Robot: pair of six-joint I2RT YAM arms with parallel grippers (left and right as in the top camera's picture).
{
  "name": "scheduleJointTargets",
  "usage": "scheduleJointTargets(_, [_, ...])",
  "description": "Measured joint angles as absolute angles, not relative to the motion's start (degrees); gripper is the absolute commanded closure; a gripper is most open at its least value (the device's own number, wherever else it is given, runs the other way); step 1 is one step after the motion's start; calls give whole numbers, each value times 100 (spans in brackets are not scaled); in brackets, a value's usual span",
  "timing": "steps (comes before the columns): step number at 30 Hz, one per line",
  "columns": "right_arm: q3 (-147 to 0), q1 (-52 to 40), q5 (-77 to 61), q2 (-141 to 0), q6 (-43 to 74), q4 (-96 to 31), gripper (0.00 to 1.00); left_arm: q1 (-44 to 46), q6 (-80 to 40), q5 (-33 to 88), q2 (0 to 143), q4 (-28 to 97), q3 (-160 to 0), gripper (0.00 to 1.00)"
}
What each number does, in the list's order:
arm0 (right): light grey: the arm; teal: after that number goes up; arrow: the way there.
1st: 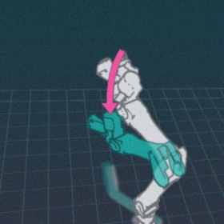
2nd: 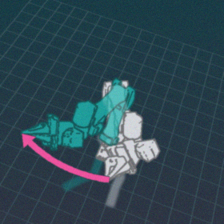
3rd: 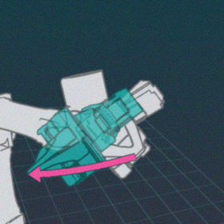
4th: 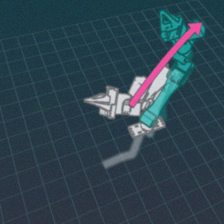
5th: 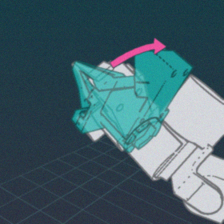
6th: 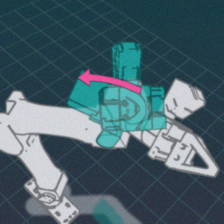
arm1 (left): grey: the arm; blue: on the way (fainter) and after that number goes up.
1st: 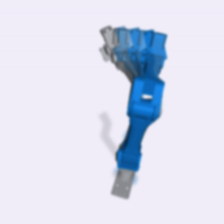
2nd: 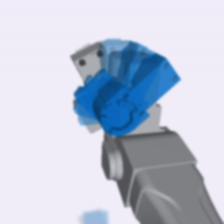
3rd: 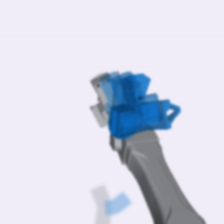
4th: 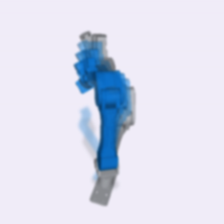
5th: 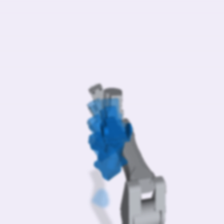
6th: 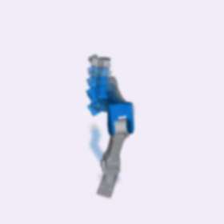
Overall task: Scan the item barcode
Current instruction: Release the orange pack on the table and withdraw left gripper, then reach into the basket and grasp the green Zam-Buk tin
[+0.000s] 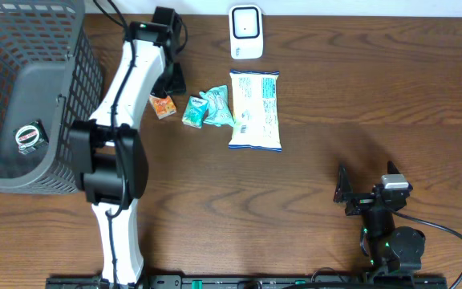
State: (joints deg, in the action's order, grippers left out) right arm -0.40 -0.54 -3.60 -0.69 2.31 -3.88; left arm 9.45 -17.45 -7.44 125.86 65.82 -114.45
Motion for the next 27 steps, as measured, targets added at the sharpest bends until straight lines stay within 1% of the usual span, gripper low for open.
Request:
scheduleJointTargets(3, [-40,-54,-360,-69,231,-388,1,788,-1710,-740,12057,6340,-11445,32])
scheduleJointTargets(6, [-40,-54,-360,-69,231,-390,1,456,-1684,-744,11196,6001,-11448,30])
scheduleJointTargets(7, [-40,-54,-360,-69,231,-388,1,285,-1673,-744,10849,5876,-11448,27])
scheduleJointTargets(9, [-40,-54,-360,-69,231,-388,1,-14,-1660,-749,10331,5684,-11458,24])
scheduleJointTargets(11, [-40,-54,-360,-69,231,-388,1,-429,-1656,-768,9804,5559,-11513,24])
scheduleJointTargets(15, [-40,-54,-360,-69,231,-388,1,-1175,-1636,-790,9212,5513,-11546,24])
scheduleJointTargets(19, [-40,-54,-360,-69,231,-388,1,-1892,-1275,-788,9083,5612,-11546,23])
scheduleJointTargets(20, [-40,-54,-360,-69,231,-388,1,-2082,-1109,-790,9111,5708,-11546,19])
scheduleJointTargets(21, [-40,-54,-360,-69,231,-388,1,-2235,-982,-788,9150,5811,-11546,18])
scheduleJointTargets(27, [-40,-54,-360,-69,231,-388,1,-3175,-548,-788,9485,6206,-11463,18])
